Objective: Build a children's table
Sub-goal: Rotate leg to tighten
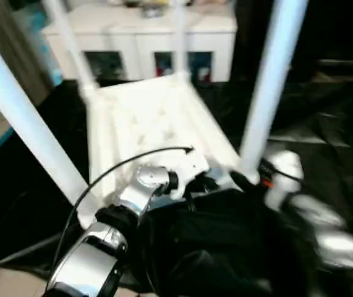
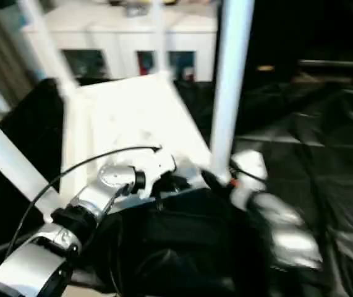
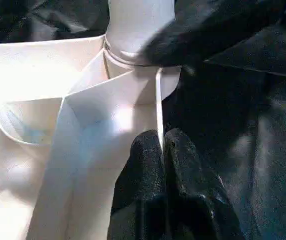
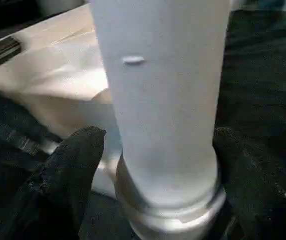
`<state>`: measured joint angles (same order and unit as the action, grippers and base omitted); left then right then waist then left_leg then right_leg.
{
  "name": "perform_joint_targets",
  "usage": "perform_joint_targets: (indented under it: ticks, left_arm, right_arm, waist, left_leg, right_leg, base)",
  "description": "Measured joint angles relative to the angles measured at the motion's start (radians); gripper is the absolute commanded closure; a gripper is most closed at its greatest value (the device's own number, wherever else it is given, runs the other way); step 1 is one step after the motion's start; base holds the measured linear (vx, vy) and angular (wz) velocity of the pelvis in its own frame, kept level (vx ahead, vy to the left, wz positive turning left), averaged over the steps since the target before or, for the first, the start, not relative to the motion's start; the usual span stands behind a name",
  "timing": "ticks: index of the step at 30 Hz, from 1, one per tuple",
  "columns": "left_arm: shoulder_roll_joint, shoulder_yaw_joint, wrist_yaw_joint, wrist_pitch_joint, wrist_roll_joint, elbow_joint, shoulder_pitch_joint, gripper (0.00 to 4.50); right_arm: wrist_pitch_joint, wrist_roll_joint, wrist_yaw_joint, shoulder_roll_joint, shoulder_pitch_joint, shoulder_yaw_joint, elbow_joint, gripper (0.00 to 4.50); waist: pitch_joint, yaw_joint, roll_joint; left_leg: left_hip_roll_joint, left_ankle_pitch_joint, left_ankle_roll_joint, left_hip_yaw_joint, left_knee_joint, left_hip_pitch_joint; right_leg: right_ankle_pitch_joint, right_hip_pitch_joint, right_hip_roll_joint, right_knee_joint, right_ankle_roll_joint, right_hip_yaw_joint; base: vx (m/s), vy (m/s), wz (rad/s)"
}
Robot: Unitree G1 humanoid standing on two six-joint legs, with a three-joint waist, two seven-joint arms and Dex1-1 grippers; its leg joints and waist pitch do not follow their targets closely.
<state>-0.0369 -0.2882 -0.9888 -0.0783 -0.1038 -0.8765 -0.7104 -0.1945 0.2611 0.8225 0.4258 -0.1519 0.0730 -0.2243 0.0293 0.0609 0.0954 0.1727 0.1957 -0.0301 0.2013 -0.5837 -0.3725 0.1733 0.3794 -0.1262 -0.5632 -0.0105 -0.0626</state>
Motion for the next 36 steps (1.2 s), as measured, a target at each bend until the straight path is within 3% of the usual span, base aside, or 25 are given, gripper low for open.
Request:
perform_joint_targets:
  ticks: [7,14,20,22,23,27,32,34,36]
  left_arm:
    - [-0.018,-0.002,-0.032,-0.034,0.000,0.012,0.001,4.50]
    - [-0.033,0.000,-0.066,-0.037,0.015,0.057,0.038,4.50]
    - [-0.041,-0.001,-0.088,-0.037,0.023,0.092,0.060,4.50]
    - [-0.042,0.007,-0.092,-0.032,0.043,0.107,0.075,4.50]
    - [-0.043,0.008,-0.097,-0.022,0.047,0.113,0.075,4.22]
    - [-0.056,0.045,-0.120,0.035,0.117,0.201,0.084,3.88]
    - [-0.099,0.072,-0.121,0.184,0.159,0.372,0.137,3.49]
    - [-0.140,0.080,-0.113,0.288,0.167,0.466,0.195,3.48]
    - [-0.186,0.102,-0.091,0.376,0.176,0.573,0.272,3.14]
  right_arm:
    - [-0.065,0.084,0.199,0.141,0.066,0.037,0.108,0.75]
    - [-0.139,0.173,0.308,0.208,0.117,0.035,0.207,0.75]
    - [-0.196,0.216,0.334,0.204,0.119,0.032,0.266,0.75]
    - [-0.209,0.221,0.333,0.195,0.119,0.007,0.280,0.75]
    - [-0.216,0.221,0.333,0.188,0.119,-0.009,0.291,0.73]
    - [-0.216,0.205,0.302,0.133,0.108,-0.064,0.296,0.71]
    - [-0.166,0.140,0.172,0.012,0.029,-0.083,0.208,0.71]
    - [-0.150,0.123,0.115,-0.020,0.012,-0.085,0.171,0.71]
    - [-0.146,0.120,0.098,-0.036,0.003,-0.097,0.168,0.71]
  waist:
    - [-0.001,0.006,0.002]
    - [0.000,0.020,0.001]
    - [-0.001,0.027,0.002]
    - [-0.001,0.027,0.002]
    - [-0.001,0.027,0.002]
    - [-0.001,0.031,0.001]
    - [0.000,0.022,-0.002]
    - [0.002,0.026,-0.005]
    - [0.004,0.027,-0.009]
  left_leg:
    - [0.002,-0.004,0.007,-0.001,-0.006,-0.013]
    - [0.003,-0.004,0.007,0.000,-0.011,-0.018]
    - [0.003,-0.004,0.007,0.000,-0.010,-0.018]
    - [0.003,-0.004,0.007,0.000,-0.010,-0.019]
    - [0.003,-0.004,0.007,0.000,-0.010,-0.020]
    - [0.004,-0.004,0.007,-0.001,-0.012,-0.024]
    - [0.004,-0.004,0.007,0.000,-0.014,-0.025]
    - [0.004,-0.004,0.007,-0.001,-0.015,-0.025]
    - [0.004,-0.004,0.006,-0.001,-0.015,-0.025]
  right_leg:
    - [0.004,0.010,0.000,-0.006,-0.007,-0.003]
    - [0.005,0.019,-0.001,-0.015,-0.008,-0.001]
    - [0.006,0.019,-0.001,-0.015,-0.009,-0.001]
    - [0.007,0.020,-0.001,-0.015,-0.010,-0.001]
    - [0.007,0.021,-0.001,-0.015,-0.010,-0.001]
    - [0.007,0.025,0.000,-0.017,-0.011,-0.002]
    - [0.007,0.025,0.000,-0.017,-0.010,-0.001]
    - [0.007,0.025,-0.001,-0.018,-0.010,-0.001]
    - [0.007,0.025,-0.001,-0.019,-0.011,-0.001]
  base:
    - [0.008,-0.001,0.01]
    - [0.000,0.000,0.00]
    - [0.000,0.000,0.00]
    - [0.000,0.000,0.00]
    - [0.000,0.000,0.00]
    - [0.000,0.000,0.00]
    - [0.000,0.000,0.00]
    - [0.000,0.000,0.00]
    - [0.000,0.000,0.00]
